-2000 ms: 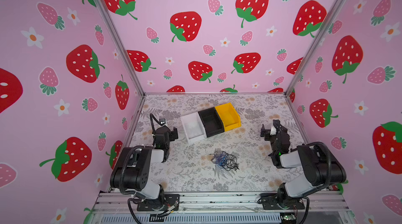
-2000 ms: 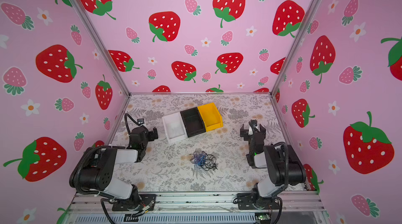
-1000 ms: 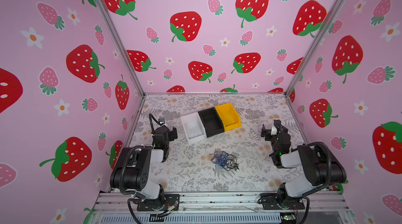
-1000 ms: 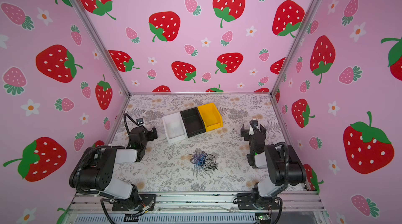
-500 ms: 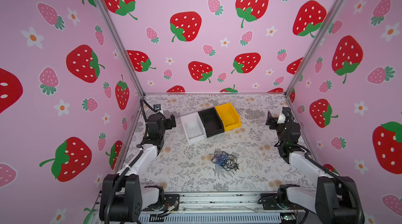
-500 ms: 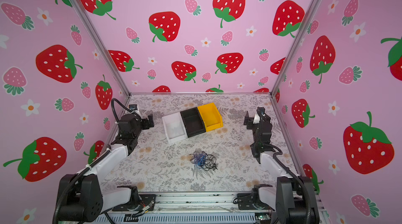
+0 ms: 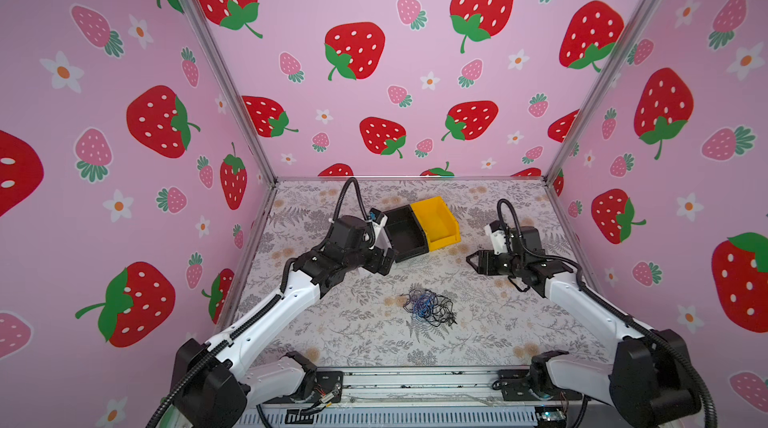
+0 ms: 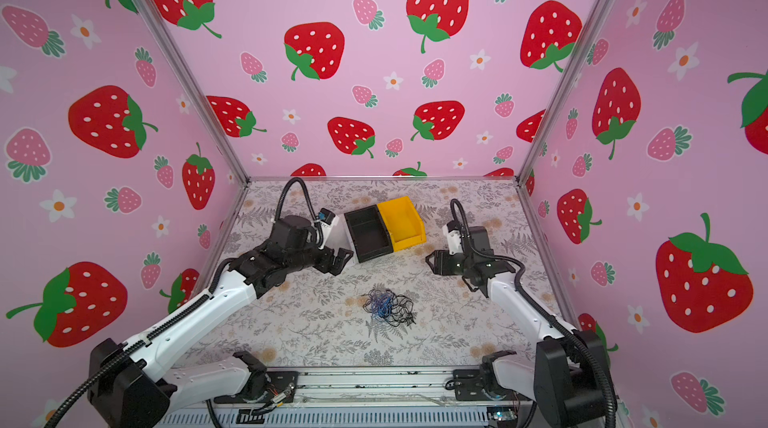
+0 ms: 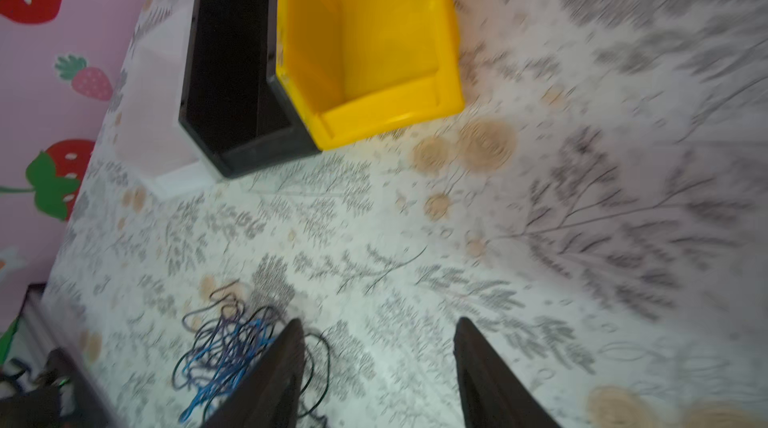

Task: Untangle the cables
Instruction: 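Reach both grippers toward the tangled cable pile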

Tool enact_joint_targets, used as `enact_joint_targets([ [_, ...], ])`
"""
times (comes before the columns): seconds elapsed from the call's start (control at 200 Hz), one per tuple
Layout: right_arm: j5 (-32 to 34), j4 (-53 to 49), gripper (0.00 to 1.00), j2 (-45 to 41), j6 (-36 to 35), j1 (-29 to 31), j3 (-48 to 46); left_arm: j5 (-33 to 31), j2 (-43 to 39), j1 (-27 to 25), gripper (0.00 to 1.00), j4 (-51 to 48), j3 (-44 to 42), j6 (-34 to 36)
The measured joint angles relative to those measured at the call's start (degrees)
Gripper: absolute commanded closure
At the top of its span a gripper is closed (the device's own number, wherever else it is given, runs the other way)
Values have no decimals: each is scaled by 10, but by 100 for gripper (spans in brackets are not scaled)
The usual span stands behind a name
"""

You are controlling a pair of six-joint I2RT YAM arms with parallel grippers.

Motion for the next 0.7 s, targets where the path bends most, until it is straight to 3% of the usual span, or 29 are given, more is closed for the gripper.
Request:
enact_joint_targets([
  [0.205, -51, -50, 41, 39, 36, 79, 0, 17, 62, -83, 13, -9, 12, 42],
  [0.305, -66, -68, 41, 47, 49, 99, 0, 37, 84, -106, 14, -13, 12, 61],
  [0.7, -81, -81, 48, 111, 69, 123, 3, 42, 93, -137, 14, 53, -43, 125],
])
